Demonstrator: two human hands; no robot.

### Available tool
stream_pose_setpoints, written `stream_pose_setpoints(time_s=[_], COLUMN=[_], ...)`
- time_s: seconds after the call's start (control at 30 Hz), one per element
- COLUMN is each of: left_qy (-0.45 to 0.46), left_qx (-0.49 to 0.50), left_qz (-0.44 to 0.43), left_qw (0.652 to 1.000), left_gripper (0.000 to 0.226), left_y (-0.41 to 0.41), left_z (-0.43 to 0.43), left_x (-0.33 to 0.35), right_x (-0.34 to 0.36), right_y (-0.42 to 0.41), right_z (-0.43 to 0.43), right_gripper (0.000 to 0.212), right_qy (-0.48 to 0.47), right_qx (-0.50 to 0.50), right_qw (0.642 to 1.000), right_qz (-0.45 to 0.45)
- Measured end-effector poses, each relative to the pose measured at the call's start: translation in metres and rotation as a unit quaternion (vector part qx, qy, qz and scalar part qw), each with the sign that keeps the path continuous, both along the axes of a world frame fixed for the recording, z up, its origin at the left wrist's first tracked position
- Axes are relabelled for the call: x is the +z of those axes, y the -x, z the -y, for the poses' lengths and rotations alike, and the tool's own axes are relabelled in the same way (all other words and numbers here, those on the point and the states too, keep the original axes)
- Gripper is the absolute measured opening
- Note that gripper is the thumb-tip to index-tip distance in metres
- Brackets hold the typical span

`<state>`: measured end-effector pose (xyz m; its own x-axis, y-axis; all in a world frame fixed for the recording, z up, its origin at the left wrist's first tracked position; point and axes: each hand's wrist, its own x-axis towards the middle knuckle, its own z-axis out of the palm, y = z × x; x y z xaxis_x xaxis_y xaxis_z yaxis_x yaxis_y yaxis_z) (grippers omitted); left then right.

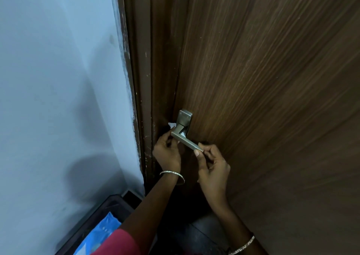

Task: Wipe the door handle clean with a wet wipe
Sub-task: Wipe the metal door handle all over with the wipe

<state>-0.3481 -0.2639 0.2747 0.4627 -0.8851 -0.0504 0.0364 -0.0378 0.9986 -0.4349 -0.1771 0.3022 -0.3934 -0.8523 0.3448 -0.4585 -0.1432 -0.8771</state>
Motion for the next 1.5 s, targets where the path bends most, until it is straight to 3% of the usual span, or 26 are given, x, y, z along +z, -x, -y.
stream_pose_setpoints(time_s=[0.17,0.3,0.4,0.47,0.57,0.67,0.73,0.8,1.0,1.23,1.5], left_qy=[-0.027,-0.077,-0.066,-0.051,-0.011,0.035,0.069,0.104,0.177,0.164,0.127], left_qx=[-0.029,-0.056,-0.076,-0.096,-0.091,-0.045,-0.015,-0.007,-0.059,-0.086,-0.101], left_qz=[0.021,-0.110,-0.209,-0.230,-0.156,0.043,0.187,0.257,0.306,0.286,0.334], left_qw=[0.999,0.989,0.973,0.967,0.983,0.997,0.980,0.961,0.934,0.940,0.929], left_gripper=[0.017,0.016,0.016,0.019,0.018,0.019,0.019,0.019,0.021,0.022,0.026], left_y=[-0.003,-0.005,-0.020,-0.031,-0.039,-0.039,-0.042,-0.047,-0.042,-0.034,-0.035], left_z=[0.002,0.005,0.001,-0.002,-0.007,-0.010,-0.010,-0.012,-0.001,0.000,-0.001], left_x=[-0.015,-0.016,-0.005,0.002,0.009,0.014,0.017,0.019,0.043,0.041,0.051], right_x=[0.000,0.001,0.000,-0.001,-0.003,-0.003,-0.002,-0.002,-0.003,-0.003,-0.007], right_y=[0.000,0.001,0.002,0.001,0.001,0.002,0.003,0.003,0.003,0.004,0.003], right_z=[0.000,0.001,0.000,0.000,0.001,0.002,0.002,0.002,0.003,0.002,0.004], right_gripper=[0.008,0.007,0.010,0.012,0.013,0.012,0.012,0.012,0.013,0.010,0.010], right_qy=[0.006,0.004,0.006,0.013,0.014,0.014,0.016,0.015,0.009,0.010,0.006], right_qx=[-0.002,-0.003,0.003,0.000,-0.003,-0.003,0.000,0.001,0.005,0.005,-0.010], right_qw=[1.000,1.000,1.000,1.000,1.000,1.000,1.000,1.000,1.000,1.000,1.000], right_qz=[0.002,-0.005,-0.008,-0.010,-0.012,-0.009,-0.010,-0.008,0.001,0.011,0.016])
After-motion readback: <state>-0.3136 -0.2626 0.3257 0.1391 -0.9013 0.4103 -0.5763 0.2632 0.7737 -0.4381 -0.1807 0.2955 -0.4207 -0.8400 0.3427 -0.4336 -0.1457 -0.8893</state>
